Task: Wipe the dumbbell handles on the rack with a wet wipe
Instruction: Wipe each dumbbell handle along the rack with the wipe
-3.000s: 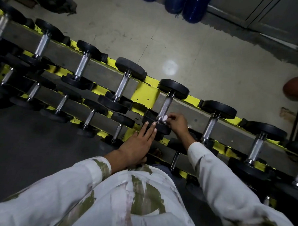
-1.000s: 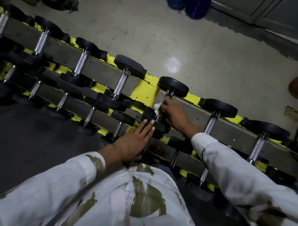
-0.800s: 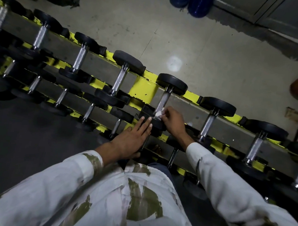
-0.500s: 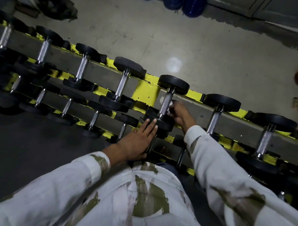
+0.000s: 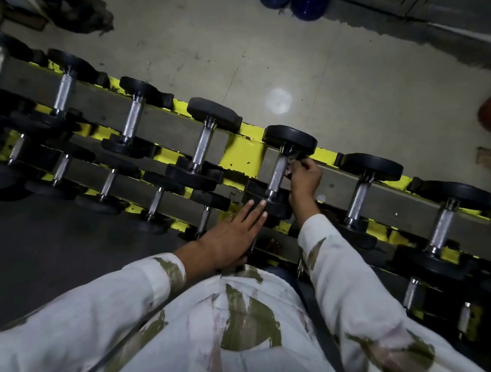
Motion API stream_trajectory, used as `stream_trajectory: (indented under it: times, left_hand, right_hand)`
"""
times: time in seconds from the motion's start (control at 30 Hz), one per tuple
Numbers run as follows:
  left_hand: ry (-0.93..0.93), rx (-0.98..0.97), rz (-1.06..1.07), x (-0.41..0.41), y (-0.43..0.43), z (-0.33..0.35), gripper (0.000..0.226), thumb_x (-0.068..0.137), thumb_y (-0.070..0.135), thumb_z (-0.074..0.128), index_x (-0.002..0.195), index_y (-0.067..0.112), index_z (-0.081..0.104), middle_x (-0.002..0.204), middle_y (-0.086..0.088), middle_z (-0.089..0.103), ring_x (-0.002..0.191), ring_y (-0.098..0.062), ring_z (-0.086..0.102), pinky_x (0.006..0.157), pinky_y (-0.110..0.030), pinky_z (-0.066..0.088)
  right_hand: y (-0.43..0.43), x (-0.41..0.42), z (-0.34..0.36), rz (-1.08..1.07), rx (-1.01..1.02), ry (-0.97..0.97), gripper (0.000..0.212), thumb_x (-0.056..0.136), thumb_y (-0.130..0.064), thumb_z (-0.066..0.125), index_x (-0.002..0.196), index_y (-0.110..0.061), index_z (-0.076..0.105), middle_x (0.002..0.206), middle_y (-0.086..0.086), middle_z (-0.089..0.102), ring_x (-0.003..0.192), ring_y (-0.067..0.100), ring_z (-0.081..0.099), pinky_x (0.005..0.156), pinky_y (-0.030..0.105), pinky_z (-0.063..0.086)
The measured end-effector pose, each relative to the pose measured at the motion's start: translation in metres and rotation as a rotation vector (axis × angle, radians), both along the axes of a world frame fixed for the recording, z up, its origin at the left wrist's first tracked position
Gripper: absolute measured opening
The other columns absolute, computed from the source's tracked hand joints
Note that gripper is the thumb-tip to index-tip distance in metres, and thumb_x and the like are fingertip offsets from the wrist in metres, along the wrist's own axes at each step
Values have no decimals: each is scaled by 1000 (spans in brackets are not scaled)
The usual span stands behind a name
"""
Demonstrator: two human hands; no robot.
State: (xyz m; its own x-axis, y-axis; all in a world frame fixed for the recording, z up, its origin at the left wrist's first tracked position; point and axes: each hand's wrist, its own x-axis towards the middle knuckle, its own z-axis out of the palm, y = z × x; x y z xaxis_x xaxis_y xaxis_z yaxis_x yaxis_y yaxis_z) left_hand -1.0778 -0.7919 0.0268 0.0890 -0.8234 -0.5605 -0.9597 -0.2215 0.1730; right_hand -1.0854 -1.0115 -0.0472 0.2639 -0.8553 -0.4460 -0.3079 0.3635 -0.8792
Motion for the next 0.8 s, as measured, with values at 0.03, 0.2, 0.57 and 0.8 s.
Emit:
stream_trajectory:
  times: [0.03, 0.2, 0.57, 0.8]
  left_hand:
    - [6, -2, -1, 1, 0, 0, 108, 97, 39, 64, 161, 4, -15, 164, -17, -34, 156, -37, -18, 115, -51, 40]
    - [25, 6, -33, 10, -1, 6, 105, 98, 39, 62, 161, 6, -16, 164, -14, -33, 157, -33, -17, 111, -45, 42]
    - [43, 0, -43, 18, -1, 9, 104, 98, 37, 64, 163, 10, -12, 167, -10, -30, 158, -29, -14, 113, -47, 40]
    - [46, -1, -15, 15, -1, 8, 102, 99, 37, 63, 163, 10, -11, 167, -10, -30, 158, -29, -13, 113, -48, 39]
  right_hand:
    - [6, -5, 1, 57, -176, 54, 17, 87, -9, 70, 73, -16, 64, 70, -2, 61, 62, 10, 53, 62, 27, 45]
    - [14, -28, 7, 677, -911, 223, 14, 91, -16, 64, 103, -16, 71, 109, 1, 58, 101, 15, 50, 72, 23, 40]
    - [8, 4, 29, 1455, -1178, 807, 17, 92, -27, 60, 104, -18, 67, 108, 2, 67, 82, 29, 68, 62, 33, 49]
    - [-5, 42, 54, 1446, -1267, 1075, 15, 92, -19, 62, 104, -17, 72, 101, 2, 73, 90, 28, 71, 64, 31, 39]
